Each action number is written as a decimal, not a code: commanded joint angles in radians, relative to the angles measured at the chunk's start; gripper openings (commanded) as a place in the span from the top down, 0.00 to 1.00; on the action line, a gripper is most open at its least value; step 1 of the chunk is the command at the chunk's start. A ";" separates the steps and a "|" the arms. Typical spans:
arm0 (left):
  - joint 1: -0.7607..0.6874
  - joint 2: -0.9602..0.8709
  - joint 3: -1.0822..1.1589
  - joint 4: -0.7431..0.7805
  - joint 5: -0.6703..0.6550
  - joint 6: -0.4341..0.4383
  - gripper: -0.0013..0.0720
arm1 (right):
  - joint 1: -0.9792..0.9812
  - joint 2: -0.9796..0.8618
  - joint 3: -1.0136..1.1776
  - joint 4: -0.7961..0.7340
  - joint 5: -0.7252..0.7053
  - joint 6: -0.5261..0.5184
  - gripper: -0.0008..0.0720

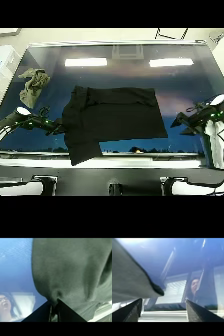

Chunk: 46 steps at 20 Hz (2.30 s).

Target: Fold the clothes and pants, and hang the long-sleeved shirts on hangers.

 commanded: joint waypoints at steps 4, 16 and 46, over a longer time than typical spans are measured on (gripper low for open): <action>-0.003 0.039 0.002 -0.002 -0.003 -0.001 0.94 | 0.139 -0.002 -0.130 0.103 -0.214 -0.028 0.21; 0.000 0.169 0.262 -0.003 -0.072 0.000 0.95 | 0.225 0.116 0.057 0.129 -0.058 -0.057 0.94; -0.085 0.174 0.649 0.073 -0.066 -0.068 0.94 | 0.228 0.037 0.528 -0.021 -0.021 0.010 0.95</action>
